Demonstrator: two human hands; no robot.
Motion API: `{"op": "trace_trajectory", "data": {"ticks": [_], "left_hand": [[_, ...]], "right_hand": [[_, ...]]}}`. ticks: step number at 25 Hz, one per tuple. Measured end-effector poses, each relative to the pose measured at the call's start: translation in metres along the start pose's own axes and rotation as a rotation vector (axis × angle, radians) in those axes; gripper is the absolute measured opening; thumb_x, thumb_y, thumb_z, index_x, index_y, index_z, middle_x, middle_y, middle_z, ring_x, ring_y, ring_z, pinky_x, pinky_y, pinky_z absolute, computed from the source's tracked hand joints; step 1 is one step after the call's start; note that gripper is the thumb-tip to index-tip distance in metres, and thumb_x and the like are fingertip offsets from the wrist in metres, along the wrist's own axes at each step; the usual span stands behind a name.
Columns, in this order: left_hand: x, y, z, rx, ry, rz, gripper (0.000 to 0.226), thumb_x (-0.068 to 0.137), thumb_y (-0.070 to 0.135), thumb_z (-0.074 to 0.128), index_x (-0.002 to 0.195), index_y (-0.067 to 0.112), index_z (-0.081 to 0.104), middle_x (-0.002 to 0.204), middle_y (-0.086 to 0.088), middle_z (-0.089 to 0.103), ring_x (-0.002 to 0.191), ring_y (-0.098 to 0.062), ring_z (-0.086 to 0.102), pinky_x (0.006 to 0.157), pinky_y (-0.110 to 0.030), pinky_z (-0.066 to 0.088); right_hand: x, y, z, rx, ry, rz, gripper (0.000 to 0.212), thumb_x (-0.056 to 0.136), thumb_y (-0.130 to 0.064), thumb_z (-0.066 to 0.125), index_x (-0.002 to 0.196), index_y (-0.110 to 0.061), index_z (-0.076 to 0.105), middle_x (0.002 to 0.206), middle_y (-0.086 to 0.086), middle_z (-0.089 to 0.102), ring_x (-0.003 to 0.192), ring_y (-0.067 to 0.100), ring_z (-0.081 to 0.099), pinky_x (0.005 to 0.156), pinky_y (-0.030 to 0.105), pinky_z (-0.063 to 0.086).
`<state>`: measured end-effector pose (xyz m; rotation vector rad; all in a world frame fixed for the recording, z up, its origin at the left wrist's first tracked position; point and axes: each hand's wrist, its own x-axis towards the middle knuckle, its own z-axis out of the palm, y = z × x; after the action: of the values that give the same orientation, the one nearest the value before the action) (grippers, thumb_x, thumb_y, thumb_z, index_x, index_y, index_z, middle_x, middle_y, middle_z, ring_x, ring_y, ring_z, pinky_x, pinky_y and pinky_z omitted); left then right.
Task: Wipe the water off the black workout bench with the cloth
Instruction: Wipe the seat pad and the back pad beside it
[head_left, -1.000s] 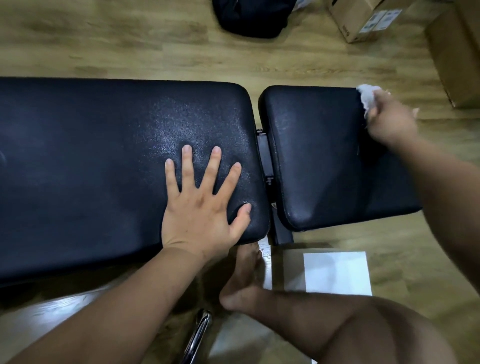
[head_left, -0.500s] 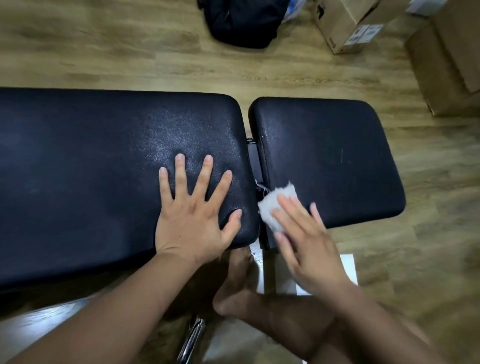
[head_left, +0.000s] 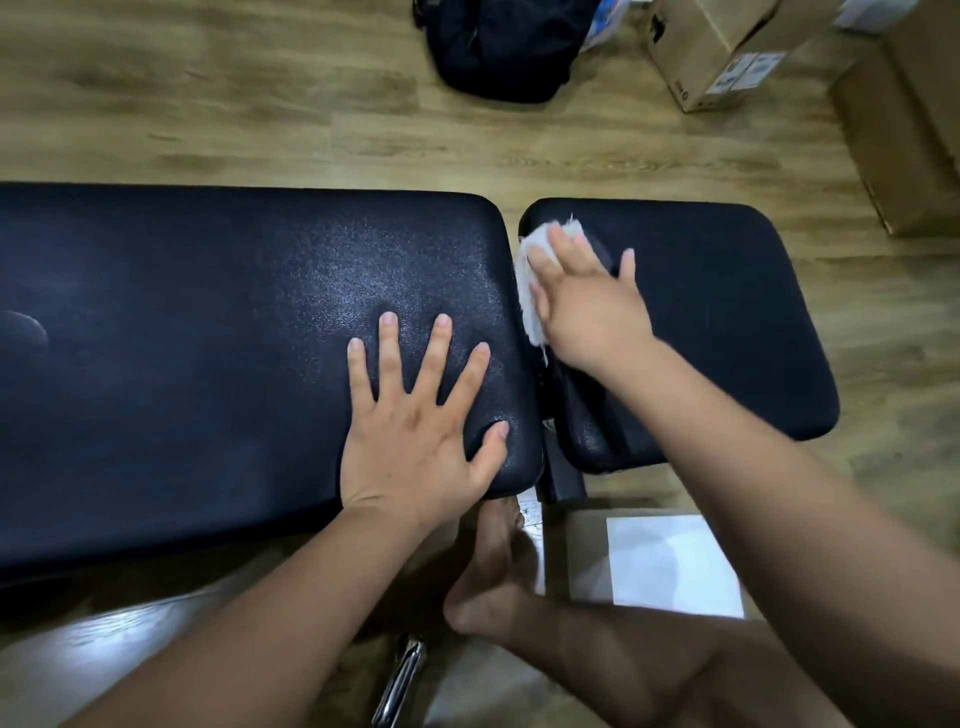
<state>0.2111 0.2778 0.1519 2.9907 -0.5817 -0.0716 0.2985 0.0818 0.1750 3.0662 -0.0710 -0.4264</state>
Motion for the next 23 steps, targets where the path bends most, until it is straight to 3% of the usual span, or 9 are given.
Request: {"op": "trace_trajectory", "data": {"ticks": [4, 8, 12, 15, 18, 20, 23], "left_hand": [[0.001, -0.002, 0.000, -0.027, 0.003, 0.010, 0.072, 0.087, 0.065, 0.032, 0.152, 0.033, 0.032, 0.163, -0.008, 0.019, 0.148, -0.049, 0.004, 0.115, -0.067, 0.008], [-0.001, -0.001, 0.000, -0.038, 0.007, 0.018, 0.073, 0.087, 0.064, 0.033, 0.152, 0.031, 0.032, 0.164, -0.009, 0.018, 0.147, -0.050, 0.003, 0.114, -0.067, 0.008], [0.000, -0.003, 0.002, -0.064, 0.027, 0.017, 0.073, 0.087, 0.064, 0.036, 0.151, 0.029, 0.034, 0.163, -0.010, 0.020, 0.147, -0.051, 0.004, 0.114, -0.068, 0.008], [0.000, -0.002, 0.000, -0.067, 0.020, 0.022, 0.073, 0.087, 0.064, 0.036, 0.151, 0.029, 0.034, 0.163, -0.010, 0.020, 0.147, -0.051, 0.004, 0.114, -0.068, 0.007], [0.000, -0.003, 0.000, -0.066, 0.015, 0.019, 0.074, 0.088, 0.064, 0.033, 0.153, 0.029, 0.031, 0.164, -0.010, 0.017, 0.147, -0.051, 0.002, 0.114, -0.068, 0.005], [-0.001, -0.002, -0.001, -0.047, 0.000, 0.021, 0.074, 0.089, 0.065, 0.030, 0.153, 0.030, 0.028, 0.164, -0.010, 0.014, 0.147, -0.051, -0.001, 0.114, -0.068, 0.004], [-0.001, -0.002, 0.000, -0.051, -0.001, 0.013, 0.074, 0.089, 0.065, 0.029, 0.153, 0.030, 0.028, 0.164, -0.011, 0.015, 0.147, -0.051, -0.001, 0.114, -0.068, 0.004]], "right_hand": [[0.073, -0.011, -0.012, 0.006, -0.071, 0.038, 0.047, 0.095, -0.024, 0.045, 0.141, -0.029, 0.040, 0.163, -0.002, 0.003, 0.150, 0.017, -0.002, 0.113, 0.066, 0.000], [0.044, -0.010, -0.008, 0.041, 0.037, 0.027, 0.040, 0.101, -0.034, 0.031, 0.138, -0.033, 0.045, 0.162, -0.002, 0.011, 0.150, 0.016, 0.006, 0.112, 0.067, -0.004], [-0.018, 0.001, 0.009, 0.029, 0.115, 0.035, 0.039, 0.100, -0.038, 0.033, 0.137, -0.034, 0.045, 0.161, -0.005, 0.019, 0.145, 0.015, 0.025, 0.112, 0.067, 0.003], [0.013, 0.004, 0.004, 0.046, 0.138, 0.015, 0.036, 0.100, -0.035, 0.033, 0.131, -0.034, 0.051, 0.158, -0.003, 0.025, 0.146, 0.011, 0.021, 0.111, 0.068, 0.001], [0.053, -0.006, -0.007, -0.003, 0.122, 0.012, 0.032, 0.099, -0.030, 0.033, 0.120, -0.031, 0.056, 0.148, -0.001, 0.035, 0.141, 0.018, 0.032, 0.111, 0.069, 0.001], [0.046, -0.007, -0.007, 0.009, 0.126, 0.049, 0.032, 0.099, -0.030, 0.033, 0.122, -0.029, 0.056, 0.153, 0.000, 0.031, 0.138, 0.022, 0.038, 0.114, 0.065, 0.003], [-0.033, -0.003, 0.015, 0.049, 0.167, 0.013, 0.039, 0.100, -0.031, 0.033, 0.136, -0.025, 0.047, 0.156, 0.005, 0.028, 0.136, 0.026, 0.042, 0.114, 0.061, 0.016]]}}
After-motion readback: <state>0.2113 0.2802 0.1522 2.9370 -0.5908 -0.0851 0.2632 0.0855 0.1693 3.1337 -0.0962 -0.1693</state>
